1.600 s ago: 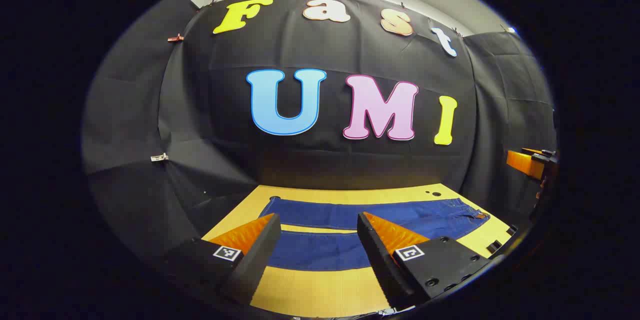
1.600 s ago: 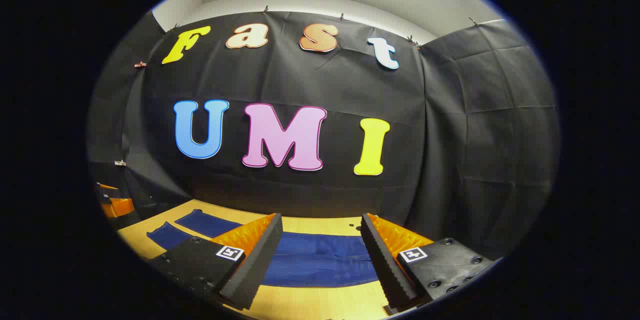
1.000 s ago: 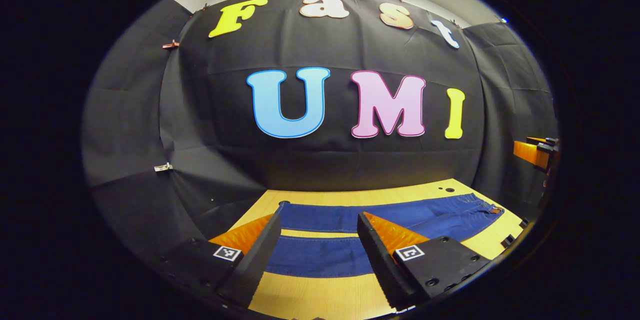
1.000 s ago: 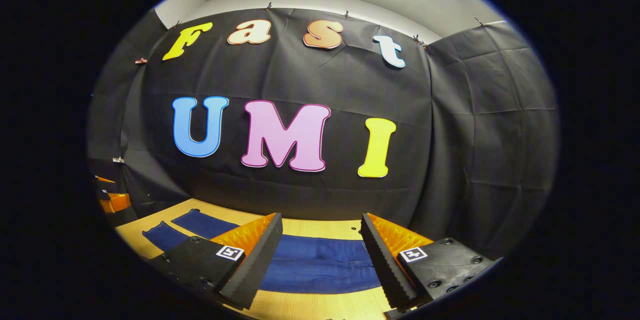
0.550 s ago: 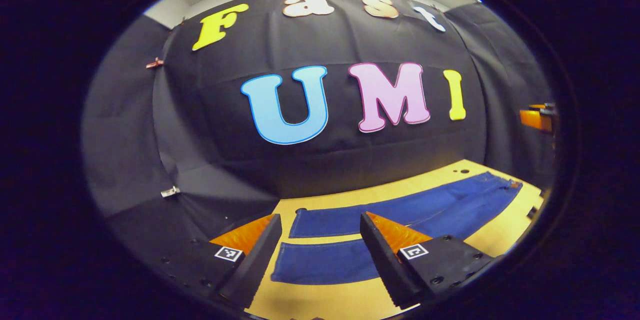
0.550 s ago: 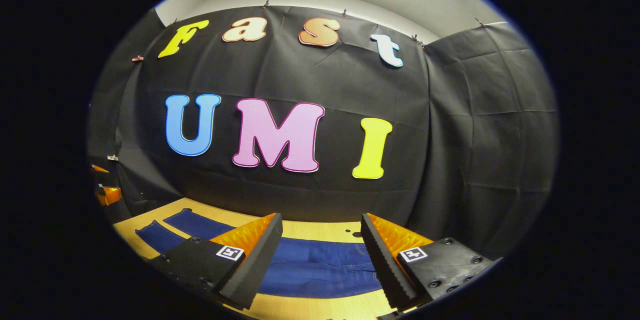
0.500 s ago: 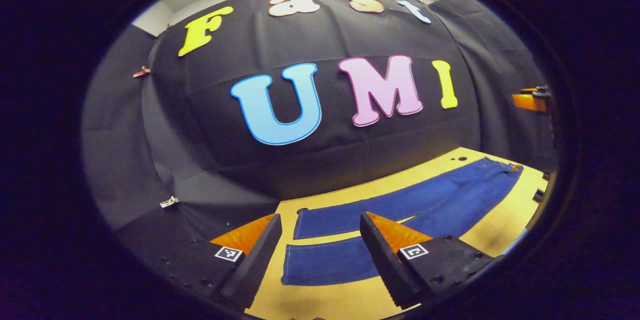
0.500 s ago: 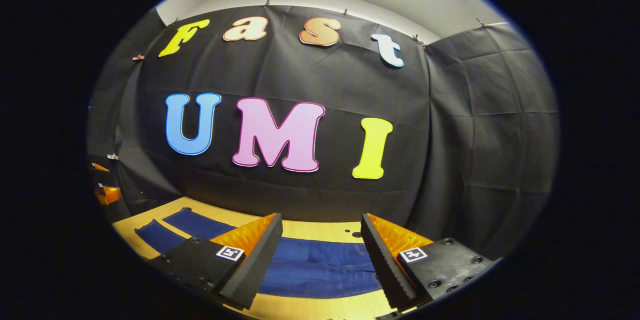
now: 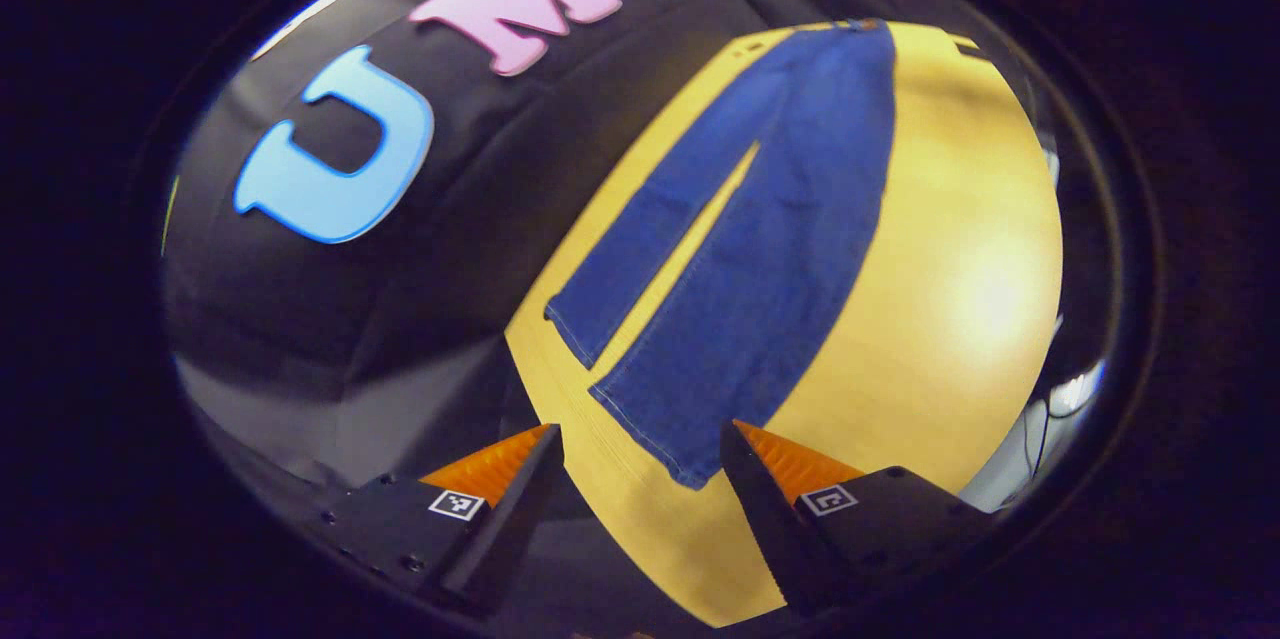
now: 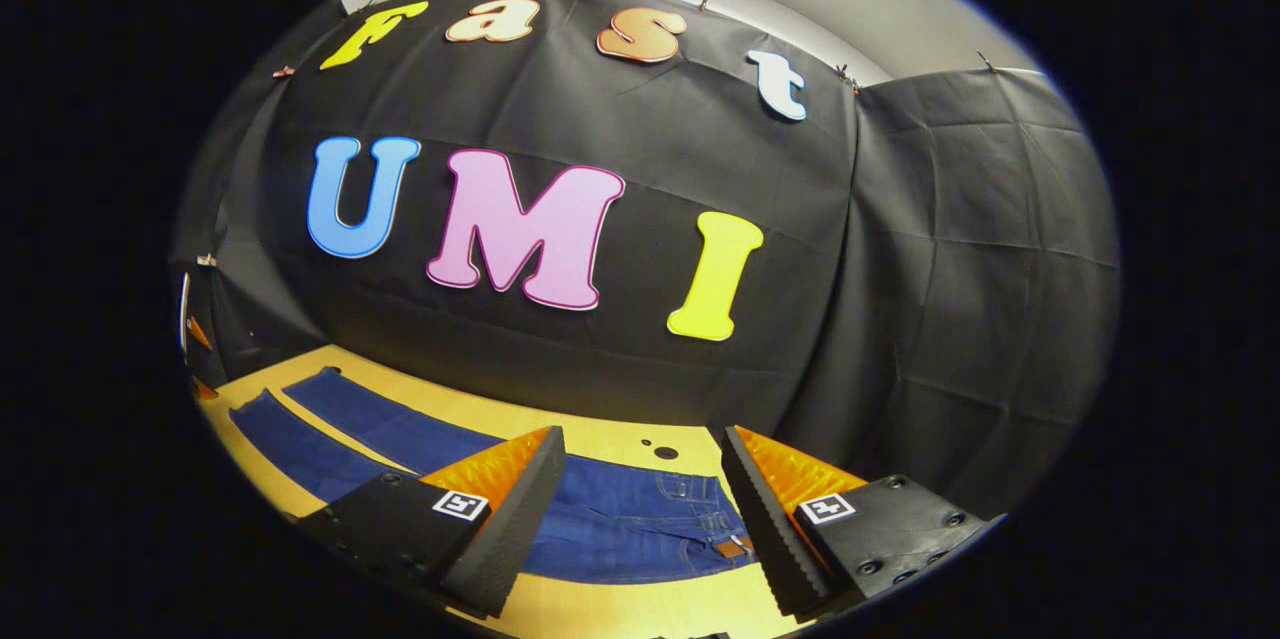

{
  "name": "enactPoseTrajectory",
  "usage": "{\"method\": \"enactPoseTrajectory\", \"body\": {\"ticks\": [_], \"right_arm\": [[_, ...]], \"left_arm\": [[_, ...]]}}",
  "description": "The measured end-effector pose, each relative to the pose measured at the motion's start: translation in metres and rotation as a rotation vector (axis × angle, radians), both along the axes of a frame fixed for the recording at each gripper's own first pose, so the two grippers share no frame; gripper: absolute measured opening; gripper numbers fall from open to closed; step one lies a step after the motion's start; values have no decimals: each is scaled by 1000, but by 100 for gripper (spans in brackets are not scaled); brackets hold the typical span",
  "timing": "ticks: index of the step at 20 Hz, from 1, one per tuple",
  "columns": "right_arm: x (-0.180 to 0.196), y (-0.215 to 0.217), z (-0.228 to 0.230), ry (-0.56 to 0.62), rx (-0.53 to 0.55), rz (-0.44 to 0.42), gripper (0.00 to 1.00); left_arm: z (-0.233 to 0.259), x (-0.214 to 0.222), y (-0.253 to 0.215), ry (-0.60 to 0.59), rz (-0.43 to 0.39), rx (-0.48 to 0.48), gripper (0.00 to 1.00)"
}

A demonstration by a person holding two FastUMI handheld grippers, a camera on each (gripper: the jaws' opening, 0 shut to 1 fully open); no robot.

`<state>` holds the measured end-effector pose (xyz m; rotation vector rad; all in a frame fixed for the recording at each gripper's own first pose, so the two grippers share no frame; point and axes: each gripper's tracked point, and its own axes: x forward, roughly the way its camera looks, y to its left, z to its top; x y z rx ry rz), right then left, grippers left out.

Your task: Grasp the waist and the cuffs of the jeans and fold them to make the two legs overlap; first hold the waist and fold one-third of the jeans toward the cuffs, then hold the cuffs and fold the remaining one-third in the same direction to finish folding.

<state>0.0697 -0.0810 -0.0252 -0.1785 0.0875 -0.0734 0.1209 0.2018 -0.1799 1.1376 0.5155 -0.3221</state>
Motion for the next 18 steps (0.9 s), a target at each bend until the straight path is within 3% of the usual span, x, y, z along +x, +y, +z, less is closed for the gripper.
{"method": "enactPoseTrajectory", "body": {"ticks": [2,6,10,13,17,18], "right_arm": [[2,-11,-10,26,-11,-16,96],[4,-38,-32,78,-1,-78,96],[10,-60,-43,105,-75,-103,94],[18,-75,-52,121,-139,-114,96],[30,-98,-72,157,-178,-141,96],[34,-107,-76,165,-203,-149,96]], "left_arm": [[-33,9,16,67,-36,117,99],[-69,26,25,138,-79,232,98],[-82,48,28,162,-123,309,96],[-84,55,27,193,-116,294,92],[-95,59,28,266,-77,255,75],[-99,58,29,292,-69,245,60]]}}
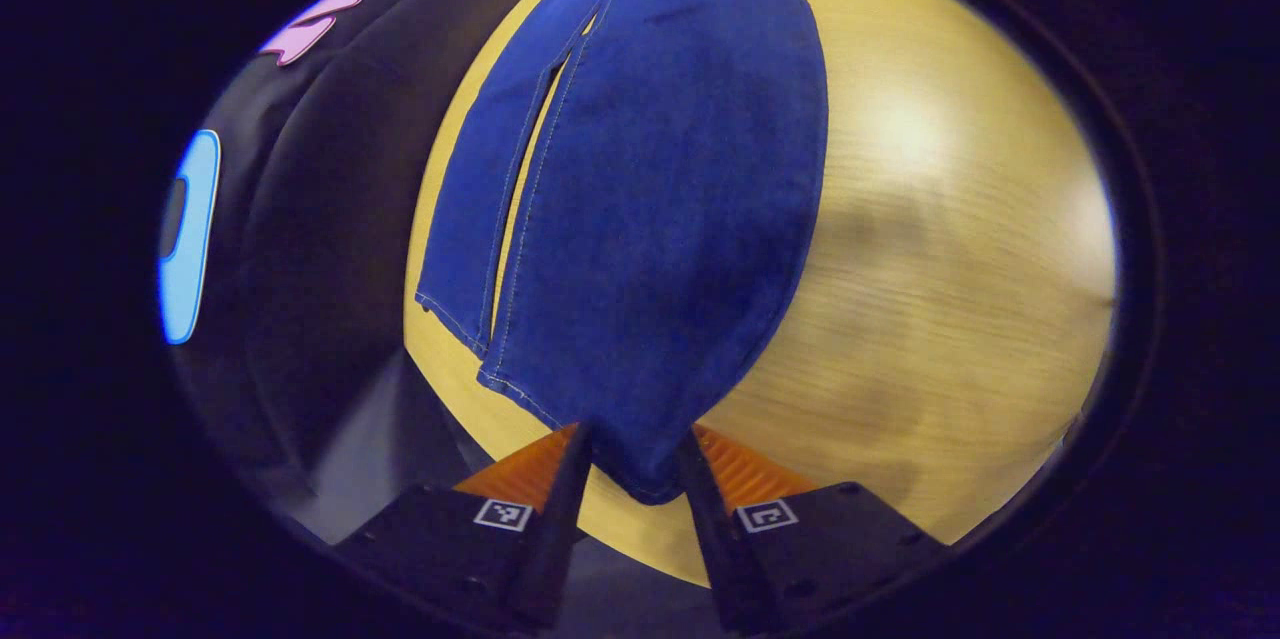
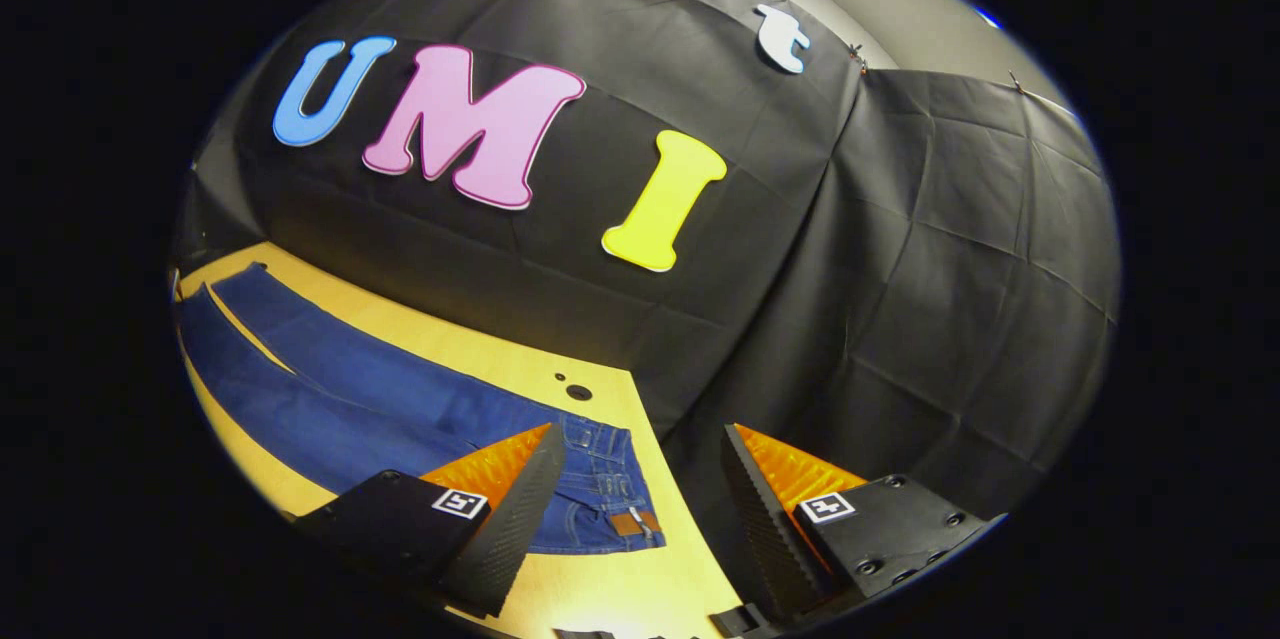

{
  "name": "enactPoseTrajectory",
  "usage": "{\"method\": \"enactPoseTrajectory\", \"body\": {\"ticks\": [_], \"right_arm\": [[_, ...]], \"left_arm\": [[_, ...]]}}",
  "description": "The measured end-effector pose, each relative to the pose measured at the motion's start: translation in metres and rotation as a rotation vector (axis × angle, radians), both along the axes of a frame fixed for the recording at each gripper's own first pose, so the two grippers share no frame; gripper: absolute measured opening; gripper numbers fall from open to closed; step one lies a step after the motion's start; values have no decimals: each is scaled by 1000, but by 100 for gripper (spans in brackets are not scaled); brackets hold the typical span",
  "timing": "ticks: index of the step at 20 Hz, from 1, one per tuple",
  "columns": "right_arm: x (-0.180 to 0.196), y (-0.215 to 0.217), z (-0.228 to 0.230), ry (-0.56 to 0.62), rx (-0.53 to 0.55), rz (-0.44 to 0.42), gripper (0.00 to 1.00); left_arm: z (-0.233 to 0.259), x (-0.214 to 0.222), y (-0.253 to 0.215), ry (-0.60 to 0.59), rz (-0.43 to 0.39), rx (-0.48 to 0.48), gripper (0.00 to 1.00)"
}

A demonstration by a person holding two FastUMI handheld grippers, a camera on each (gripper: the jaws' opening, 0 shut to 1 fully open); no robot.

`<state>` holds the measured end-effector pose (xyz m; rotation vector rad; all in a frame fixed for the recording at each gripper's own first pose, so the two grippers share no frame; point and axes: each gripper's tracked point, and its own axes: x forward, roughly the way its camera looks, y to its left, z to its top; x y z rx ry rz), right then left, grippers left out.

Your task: Grasp the waist and the cuffs of the jeans and fold them to make the two legs overlap; first hold the waist and fold one-third of the jeans toward the cuffs, then hold the cuffs and fold the remaining one-third in the same direction to finish folding.

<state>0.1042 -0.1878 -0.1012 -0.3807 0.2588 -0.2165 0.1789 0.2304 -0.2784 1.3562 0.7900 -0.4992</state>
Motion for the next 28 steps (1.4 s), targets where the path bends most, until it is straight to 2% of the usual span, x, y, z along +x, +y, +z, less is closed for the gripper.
{"method": "enactPoseTrajectory", "body": {"ticks": [1,2,3,4,6,11,15,17,18,22,28], "right_arm": [[6,-8,-4,9,-26,-3,96],[11,-14,-9,21,-59,4,96],[15,-20,-14,34,-104,20,96],[20,-25,-18,51,-160,47,96],[29,-32,-31,93,-264,123,96],[41,-46,-78,248,-483,333,96],[19,-48,-155,527,-704,602,96],[11,-50,-189,624,-785,705,96],[9,-55,-206,666,-810,728,96],[5,-80,-267,829,-860,712,96],[36,-70,-277,766,-988,753,93]], "left_arm": [[-2,-2,-1,8,9,0,52],[-2,-3,0,19,22,0,34],[-3,-3,-1,20,35,-1,29],[-2,-2,-1,15,45,-9,15],[-4,1,-1,16,59,-29,8],[-7,2,-5,98,111,-101,6],[-7,3,-5,88,111,-93,6],[-7,4,-6,76,116,-93,6],[-6,4,-5,73,116,-88,6],[-6,4,-6,73,112,-81,6],[-7,4,-5,78,118,-63,5]]}}
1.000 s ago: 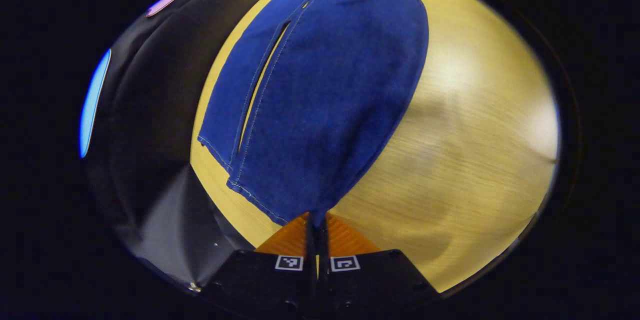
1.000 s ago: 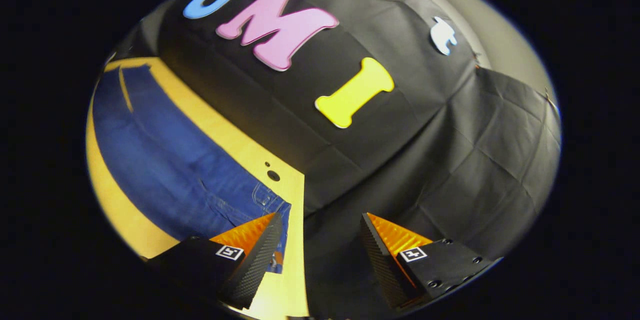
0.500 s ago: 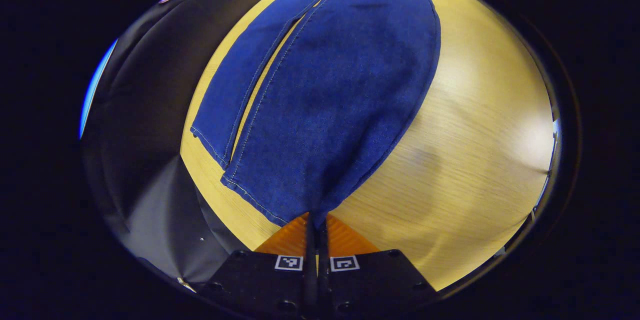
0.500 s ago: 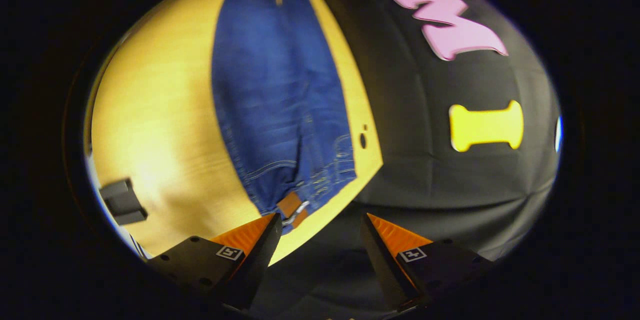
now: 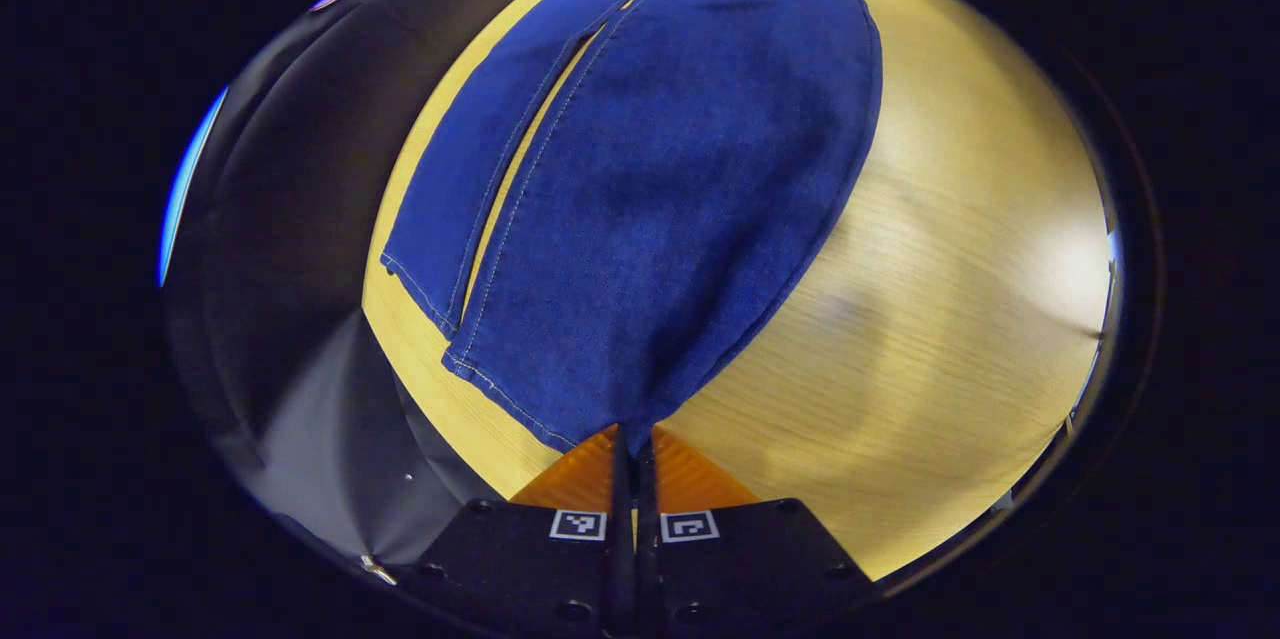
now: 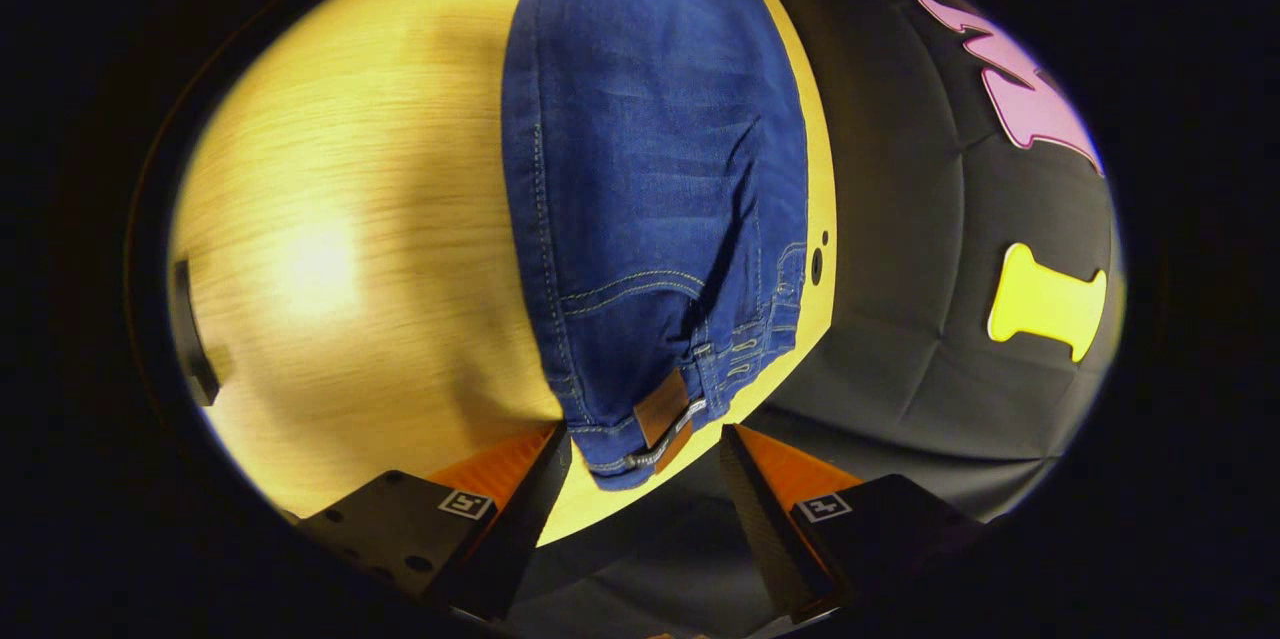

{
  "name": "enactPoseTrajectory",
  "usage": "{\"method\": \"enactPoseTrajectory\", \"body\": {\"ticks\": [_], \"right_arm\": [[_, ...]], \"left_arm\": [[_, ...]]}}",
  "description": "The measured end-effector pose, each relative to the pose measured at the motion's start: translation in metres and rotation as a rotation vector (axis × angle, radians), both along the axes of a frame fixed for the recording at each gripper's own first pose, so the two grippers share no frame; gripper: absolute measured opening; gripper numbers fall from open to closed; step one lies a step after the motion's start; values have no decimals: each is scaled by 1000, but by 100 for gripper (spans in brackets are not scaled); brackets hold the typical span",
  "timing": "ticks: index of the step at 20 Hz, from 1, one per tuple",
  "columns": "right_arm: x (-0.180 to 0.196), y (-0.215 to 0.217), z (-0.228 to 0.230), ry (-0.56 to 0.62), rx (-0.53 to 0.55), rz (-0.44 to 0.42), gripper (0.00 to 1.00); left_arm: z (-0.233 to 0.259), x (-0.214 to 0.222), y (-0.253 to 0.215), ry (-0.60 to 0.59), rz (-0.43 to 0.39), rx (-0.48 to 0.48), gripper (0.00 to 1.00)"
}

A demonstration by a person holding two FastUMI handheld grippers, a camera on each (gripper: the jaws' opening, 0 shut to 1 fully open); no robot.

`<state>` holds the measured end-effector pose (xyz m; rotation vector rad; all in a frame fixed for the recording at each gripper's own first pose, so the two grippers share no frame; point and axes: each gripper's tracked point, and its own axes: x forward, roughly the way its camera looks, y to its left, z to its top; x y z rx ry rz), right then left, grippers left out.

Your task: Grasp the waist and the cuffs of the jeans and fold them to make the two legs overlap; first hold the waist and fold one-third of the jeans toward the cuffs, then hold the cuffs and fold the remaining one-third in the same direction to finish folding.

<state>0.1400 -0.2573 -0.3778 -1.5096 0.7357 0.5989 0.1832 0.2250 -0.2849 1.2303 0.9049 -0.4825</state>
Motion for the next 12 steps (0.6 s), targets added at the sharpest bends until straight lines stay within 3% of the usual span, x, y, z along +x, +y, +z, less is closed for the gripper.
{"method": "enactPoseTrajectory", "body": {"ticks": [3,5,6,9,10,11,12], "right_arm": [[16,7,-3,-19,-34,32,93],[19,6,-14,15,-25,-10,89],[14,4,-22,49,-10,-49,77],[19,7,-21,27,-46,-28,28],[17,6,-20,30,-34,-44,31],[16,6,-22,40,-10,-70,19],[15,7,-21,44,12,-85,19]], "left_arm": [[-1,-1,0,3,-2,8,6],[-2,-1,0,3,-1,10,6],[-1,-1,0,3,-1,11,6],[-1,-1,0,-1,5,13,6],[-1,-1,0,-6,9,14,6],[-2,-1,-1,-10,11,16,6],[-2,-1,-1,-11,11,21,5]]}}
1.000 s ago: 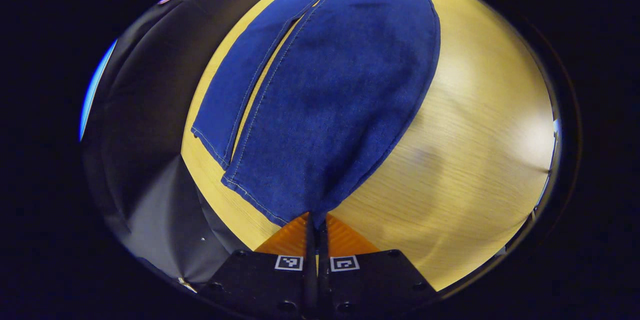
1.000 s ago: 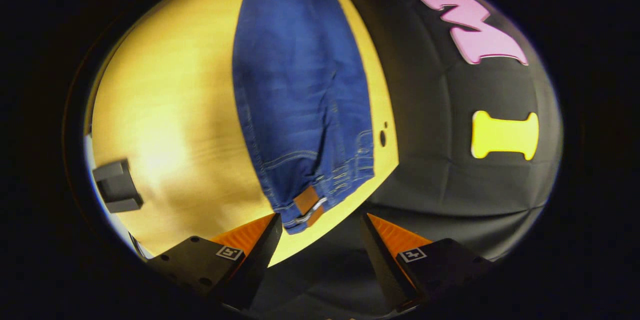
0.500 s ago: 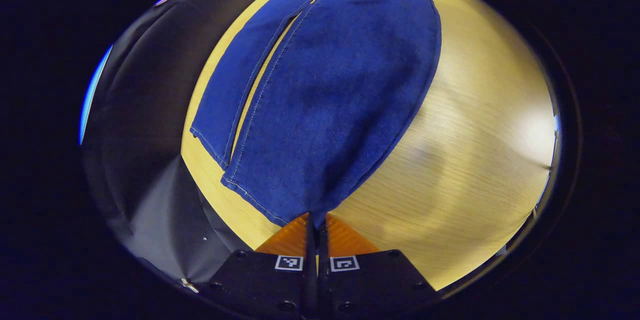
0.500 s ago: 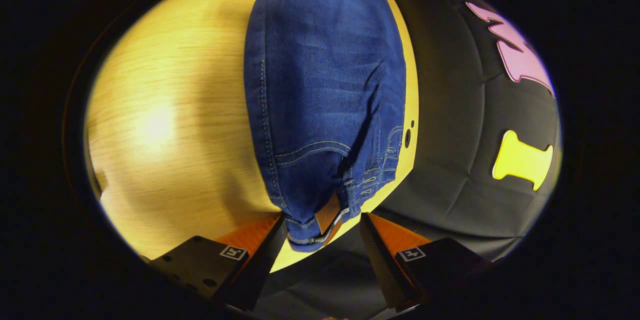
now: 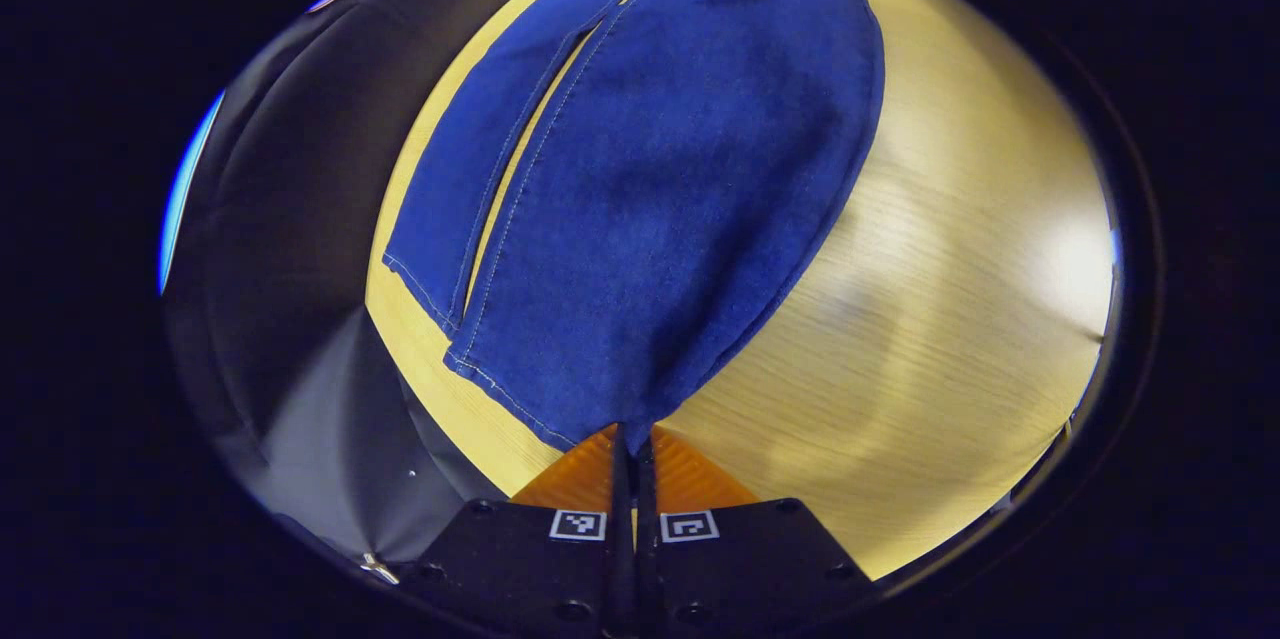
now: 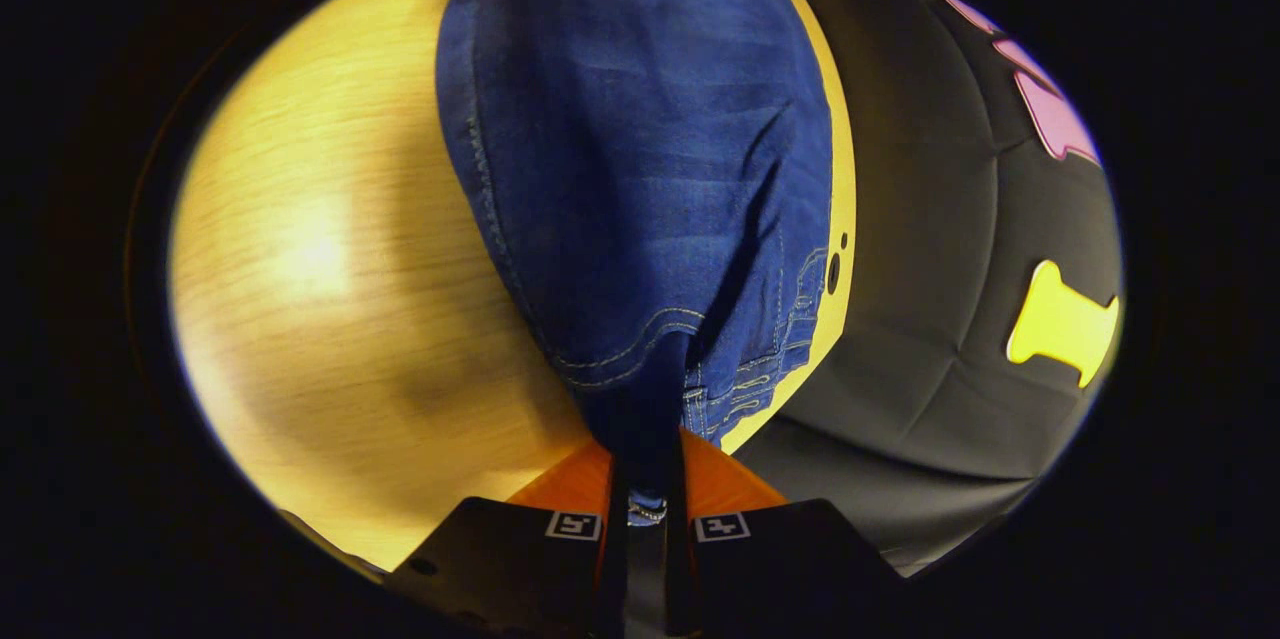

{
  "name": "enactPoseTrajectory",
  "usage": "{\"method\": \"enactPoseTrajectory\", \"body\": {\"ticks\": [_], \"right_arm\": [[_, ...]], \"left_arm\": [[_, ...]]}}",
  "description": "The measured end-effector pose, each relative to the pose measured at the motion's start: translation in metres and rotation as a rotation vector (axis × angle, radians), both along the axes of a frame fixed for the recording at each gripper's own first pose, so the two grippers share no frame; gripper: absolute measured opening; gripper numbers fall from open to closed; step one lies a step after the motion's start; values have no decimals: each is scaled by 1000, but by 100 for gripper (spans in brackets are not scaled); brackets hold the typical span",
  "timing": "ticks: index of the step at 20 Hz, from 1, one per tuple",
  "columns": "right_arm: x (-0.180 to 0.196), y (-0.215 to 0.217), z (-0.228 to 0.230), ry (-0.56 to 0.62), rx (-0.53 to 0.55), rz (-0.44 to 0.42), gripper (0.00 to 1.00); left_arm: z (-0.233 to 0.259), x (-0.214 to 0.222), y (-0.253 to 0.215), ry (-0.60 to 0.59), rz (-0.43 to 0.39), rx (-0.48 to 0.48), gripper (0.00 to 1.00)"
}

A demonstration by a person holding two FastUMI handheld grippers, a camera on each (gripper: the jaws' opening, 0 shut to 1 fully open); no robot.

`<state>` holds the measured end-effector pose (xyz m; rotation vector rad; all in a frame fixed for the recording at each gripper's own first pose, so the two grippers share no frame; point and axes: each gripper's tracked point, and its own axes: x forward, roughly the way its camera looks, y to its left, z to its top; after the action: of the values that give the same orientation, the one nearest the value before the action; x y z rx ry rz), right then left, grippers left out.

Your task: Grasp the waist and the cuffs of the jeans and fold them to make the two legs overlap; first hold the waist and fold one-third of the jeans toward the cuffs, then hold the cuffs and fold the remaining one-third in the same direction to finish folding.

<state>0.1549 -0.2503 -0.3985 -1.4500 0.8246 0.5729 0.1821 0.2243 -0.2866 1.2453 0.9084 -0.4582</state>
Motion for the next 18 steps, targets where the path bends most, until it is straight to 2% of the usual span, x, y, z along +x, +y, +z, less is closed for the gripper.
{"method": "enactPoseTrajectory", "body": {"ticks": [1,6,9,13,15,16,18], "right_arm": [[0,-1,0,11,10,-18,12],[-12,-10,1,53,39,17,12],[-5,-11,8,92,30,31,12],[27,-13,53,65,77,-10,12],[48,-4,89,40,106,-18,12],[61,2,106,22,120,-14,12],[94,9,124,-7,174,-44,12]], "left_arm": [[-1,-1,-1,9,4,2,6],[-1,-6,-7,76,11,-24,6],[0,-4,-10,146,36,-60,5],[17,1,-17,216,22,-129,6],[44,9,-26,233,15,-174,6],[60,15,-28,238,16,-188,9],[90,37,-35,244,56,-250,6]]}}
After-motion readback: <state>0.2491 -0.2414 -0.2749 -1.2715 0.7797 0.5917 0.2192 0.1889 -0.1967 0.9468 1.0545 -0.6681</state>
